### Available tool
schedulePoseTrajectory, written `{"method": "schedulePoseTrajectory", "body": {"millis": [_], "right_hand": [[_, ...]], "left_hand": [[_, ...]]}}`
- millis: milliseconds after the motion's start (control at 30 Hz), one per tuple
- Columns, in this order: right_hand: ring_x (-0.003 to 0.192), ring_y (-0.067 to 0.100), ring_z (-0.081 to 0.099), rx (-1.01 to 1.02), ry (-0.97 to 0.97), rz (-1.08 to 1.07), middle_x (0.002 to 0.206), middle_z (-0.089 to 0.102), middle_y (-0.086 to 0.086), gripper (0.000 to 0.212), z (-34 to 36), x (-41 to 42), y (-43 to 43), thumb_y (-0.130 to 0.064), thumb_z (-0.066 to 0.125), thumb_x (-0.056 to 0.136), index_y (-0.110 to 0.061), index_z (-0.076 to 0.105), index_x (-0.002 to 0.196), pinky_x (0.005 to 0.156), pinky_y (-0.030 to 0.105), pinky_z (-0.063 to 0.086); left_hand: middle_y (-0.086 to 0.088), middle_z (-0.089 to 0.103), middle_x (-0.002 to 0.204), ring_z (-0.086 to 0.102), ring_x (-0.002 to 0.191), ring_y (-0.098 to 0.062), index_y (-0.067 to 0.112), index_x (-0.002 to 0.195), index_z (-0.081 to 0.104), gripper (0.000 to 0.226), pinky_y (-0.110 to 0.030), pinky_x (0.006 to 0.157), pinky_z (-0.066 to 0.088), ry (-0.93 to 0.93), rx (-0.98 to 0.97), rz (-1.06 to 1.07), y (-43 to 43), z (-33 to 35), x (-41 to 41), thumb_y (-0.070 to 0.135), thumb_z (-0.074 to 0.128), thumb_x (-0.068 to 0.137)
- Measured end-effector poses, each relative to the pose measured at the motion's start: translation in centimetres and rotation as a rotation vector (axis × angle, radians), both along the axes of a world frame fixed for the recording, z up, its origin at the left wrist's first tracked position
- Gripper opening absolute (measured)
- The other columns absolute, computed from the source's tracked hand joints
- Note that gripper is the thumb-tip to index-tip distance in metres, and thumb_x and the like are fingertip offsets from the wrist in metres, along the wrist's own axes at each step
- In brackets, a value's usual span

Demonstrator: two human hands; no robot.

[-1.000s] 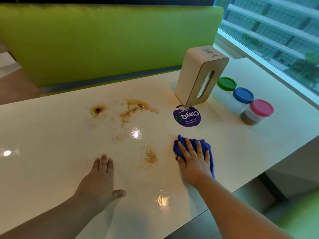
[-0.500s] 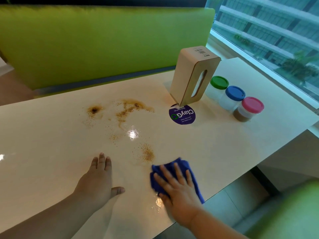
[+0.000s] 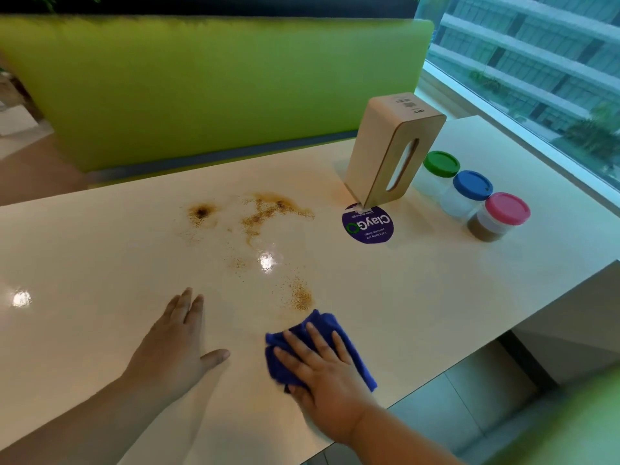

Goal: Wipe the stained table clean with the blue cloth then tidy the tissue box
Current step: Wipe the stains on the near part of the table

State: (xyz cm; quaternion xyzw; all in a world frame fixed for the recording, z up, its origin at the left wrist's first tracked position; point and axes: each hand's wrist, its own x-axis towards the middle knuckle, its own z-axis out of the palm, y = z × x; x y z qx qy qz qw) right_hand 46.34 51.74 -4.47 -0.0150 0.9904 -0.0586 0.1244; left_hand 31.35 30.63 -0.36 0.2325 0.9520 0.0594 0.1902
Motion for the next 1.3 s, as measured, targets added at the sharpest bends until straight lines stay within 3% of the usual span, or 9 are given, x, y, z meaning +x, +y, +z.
{"method": "schedulePoseTrajectory", "body": {"millis": [200, 267, 400, 633, 800, 1033, 1100, 1200, 1300], "right_hand": [[0.143, 0.009, -0.02, -0.114, 0.088, -0.283, 0.151, -0.013, -0.025, 0.059, 0.4, -2.7, 3.8, -0.052, 0.009, 0.09, -0.046, 0.004, 0.148, 0.115, 0.038, -0.017], [0.146, 0.014, -0.014, -0.115, 0.086, -0.308, 0.153, -0.01, -0.022, 0.057, 0.5, -3.0, 2.6, -0.051, 0.015, 0.093, -0.044, 0.007, 0.149, 0.114, 0.036, -0.018], [0.138, 0.019, 0.034, -0.022, 0.011, 0.034, 0.148, 0.038, -0.016, 0.052, -0.3, -1.6, -0.4, -0.052, 0.036, 0.091, -0.042, 0.035, 0.142, 0.105, 0.045, 0.016], [0.144, 0.009, -0.019, -0.138, 0.117, -0.281, 0.151, -0.012, -0.025, 0.056, 0.0, -3.8, 2.5, -0.051, 0.014, 0.092, -0.046, 0.006, 0.147, 0.112, 0.034, -0.021], [0.142, 0.02, 0.025, -0.04, 0.065, 0.053, 0.152, 0.031, -0.015, 0.055, -0.4, -2.2, -0.1, -0.051, 0.034, 0.093, -0.041, 0.022, 0.146, 0.109, 0.045, 0.01], [0.144, 0.013, -0.019, -0.095, 0.085, -0.277, 0.153, -0.012, -0.022, 0.064, -0.2, -4.8, 3.4, -0.056, 0.0, 0.085, -0.044, 0.001, 0.148, 0.115, 0.039, -0.016], [0.146, 0.018, -0.013, -0.088, 0.056, -0.266, 0.155, -0.01, -0.019, 0.061, 0.0, -4.7, 1.5, -0.055, 0.009, 0.089, -0.043, 0.004, 0.149, 0.115, 0.039, -0.016], [0.143, 0.023, 0.025, -0.072, 0.041, -0.025, 0.154, 0.028, -0.014, 0.055, -0.4, -3.1, -2.3, -0.052, 0.034, 0.091, -0.042, 0.027, 0.145, 0.109, 0.048, 0.01], [0.141, 0.019, 0.028, -0.029, 0.014, 0.093, 0.151, 0.034, -0.015, 0.053, -0.7, -3.4, -2.5, -0.052, 0.034, 0.093, -0.041, 0.029, 0.144, 0.107, 0.046, 0.013]], "left_hand": [[-0.011, -0.023, 0.155, -0.011, 0.146, -0.026, 0.009, 0.148, -0.014, 0.121, -0.037, 0.117, 0.016, -0.134, -0.123, 0.027, -1.6, -0.3, -0.3, 0.076, 0.051, 0.071], [-0.013, -0.023, 0.155, -0.011, 0.146, -0.028, 0.008, 0.147, -0.014, 0.122, -0.037, 0.117, 0.017, -0.141, -0.15, 0.017, -1.4, -0.3, -0.3, 0.076, 0.052, 0.071], [-0.015, -0.02, 0.156, -0.008, 0.146, -0.029, 0.007, 0.147, -0.012, 0.122, -0.036, 0.117, 0.018, -0.129, -0.176, 0.015, -1.0, -0.2, -0.4, 0.075, 0.054, 0.071], [-0.015, -0.019, 0.156, -0.007, 0.146, -0.029, 0.007, 0.148, -0.012, 0.121, -0.036, 0.116, 0.021, -0.111, -0.191, -0.002, -1.1, 0.0, -0.4, 0.077, 0.05, 0.071], [-0.015, -0.019, 0.156, -0.007, 0.146, -0.028, 0.006, 0.147, -0.013, 0.121, -0.036, 0.116, 0.022, -0.106, -0.191, -0.011, -1.2, 0.0, -0.4, 0.078, 0.048, 0.071], [-0.016, -0.02, 0.155, -0.008, 0.146, -0.029, 0.006, 0.147, -0.014, 0.121, -0.036, 0.116, 0.021, -0.119, -0.204, -0.015, -1.1, 0.2, -0.5, 0.077, 0.049, 0.071], [-0.016, -0.02, 0.155, -0.009, 0.146, -0.029, 0.006, 0.147, -0.014, 0.121, -0.035, 0.116, 0.021, -0.118, -0.205, -0.015, -1.1, 0.2, -0.5, 0.077, 0.049, 0.072], [-0.016, -0.019, 0.156, -0.008, 0.146, -0.029, 0.005, 0.147, -0.013, 0.121, -0.035, 0.115, 0.021, -0.114, -0.211, -0.018, -1.0, 0.2, -0.4, 0.076, 0.05, 0.072], [-0.016, -0.019, 0.156, -0.007, 0.146, -0.029, 0.005, 0.147, -0.013, 0.122, -0.034, 0.115, 0.022, -0.113, -0.218, -0.015, -0.9, 0.3, -0.5, 0.075, 0.052, 0.071]]}}
